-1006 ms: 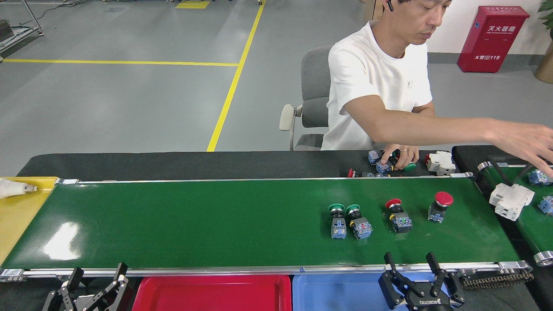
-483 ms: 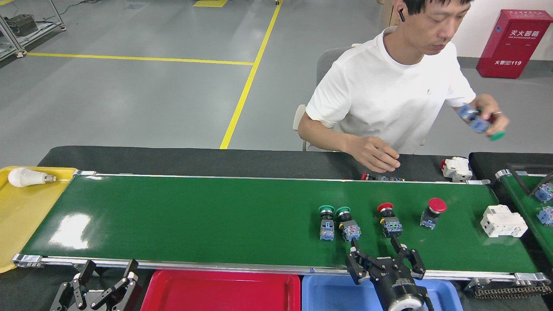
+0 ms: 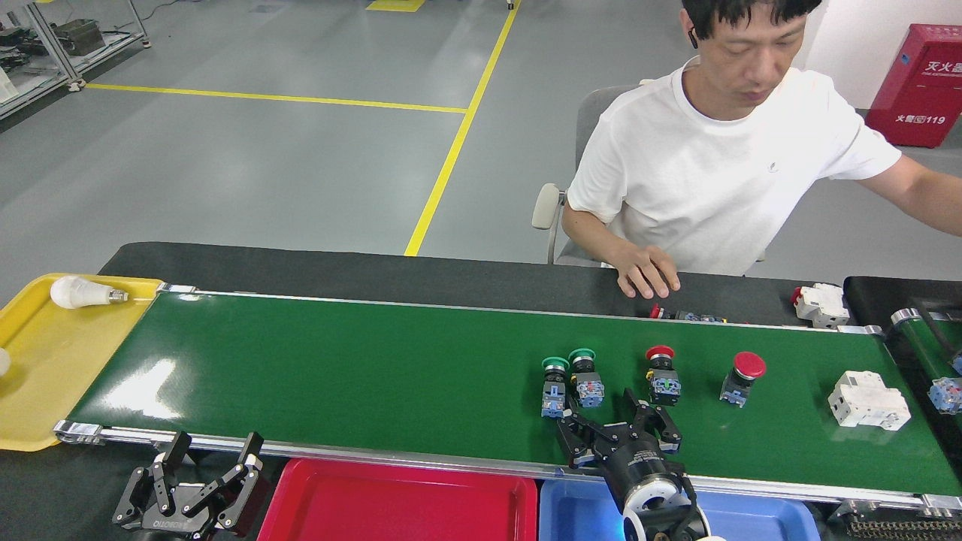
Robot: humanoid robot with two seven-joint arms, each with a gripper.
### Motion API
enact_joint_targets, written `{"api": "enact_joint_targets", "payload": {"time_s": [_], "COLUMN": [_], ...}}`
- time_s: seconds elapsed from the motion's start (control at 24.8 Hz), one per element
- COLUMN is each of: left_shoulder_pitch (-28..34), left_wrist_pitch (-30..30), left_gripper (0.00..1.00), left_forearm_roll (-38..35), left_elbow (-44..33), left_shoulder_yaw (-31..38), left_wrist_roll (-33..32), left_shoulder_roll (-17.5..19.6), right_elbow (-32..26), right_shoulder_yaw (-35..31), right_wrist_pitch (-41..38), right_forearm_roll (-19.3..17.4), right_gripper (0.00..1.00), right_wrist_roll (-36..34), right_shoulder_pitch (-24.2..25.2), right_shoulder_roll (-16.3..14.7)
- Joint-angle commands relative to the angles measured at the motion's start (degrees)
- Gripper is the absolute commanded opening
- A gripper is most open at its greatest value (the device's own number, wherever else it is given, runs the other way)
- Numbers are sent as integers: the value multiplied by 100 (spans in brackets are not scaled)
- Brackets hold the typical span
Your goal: Pick switch part from conveyor to tray
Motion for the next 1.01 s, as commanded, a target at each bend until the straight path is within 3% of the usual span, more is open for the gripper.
{"api": "enact_joint_targets", "payload": {"time_s": [0.0,0.08,0.2,0.24,0.4,0.52,0.64,0.85,0.97], "left_shoulder_pitch": [-83,-224,-330,-330,-321,-365,-523,-558,-584], "left_wrist_pitch": [-39,-30,-4,-4,-21,-21,-39,-12,67], "left_gripper": [100,100,100,100,100,100,100,100,100], "left_forearm_roll": [-12,-20,-64,-117,-258,-275,-495,-820,-917], "left_elbow": [-58,-67,-58,-58,-93,-102,-93,-58,29], "left_shoulder_yaw": [-78,-333,-509,-527,-588,-975,-1388,-1634,-1625], "left_wrist_roll": [17,17,-1,-1,-18,-27,-27,-27,-27], "left_shoulder_roll": [8,25,17,8,-80,-80,-80,-124,-124], "right_elbow": [84,277,312,303,268,242,128,-830,-1384], "right_shoulder_yaw": [-4,22,13,13,13,5,13,13,22], "right_wrist_pitch": [-150,-230,-458,-555,-1029,-1267,-1469,-3332,-4571], "right_forearm_roll": [-12,-12,-47,-73,-144,-425,-478,-495,-706], "right_gripper": [89,80,41,39,15,9,8,9,12], "right_wrist_roll": [3,3,3,-6,-23,-23,-23,-14,47], "right_shoulder_pitch": [-142,-186,-221,-221,-221,-221,-229,333,684], "right_shoulder_roll": [73,143,117,117,117,82,47,-68,-173]}}
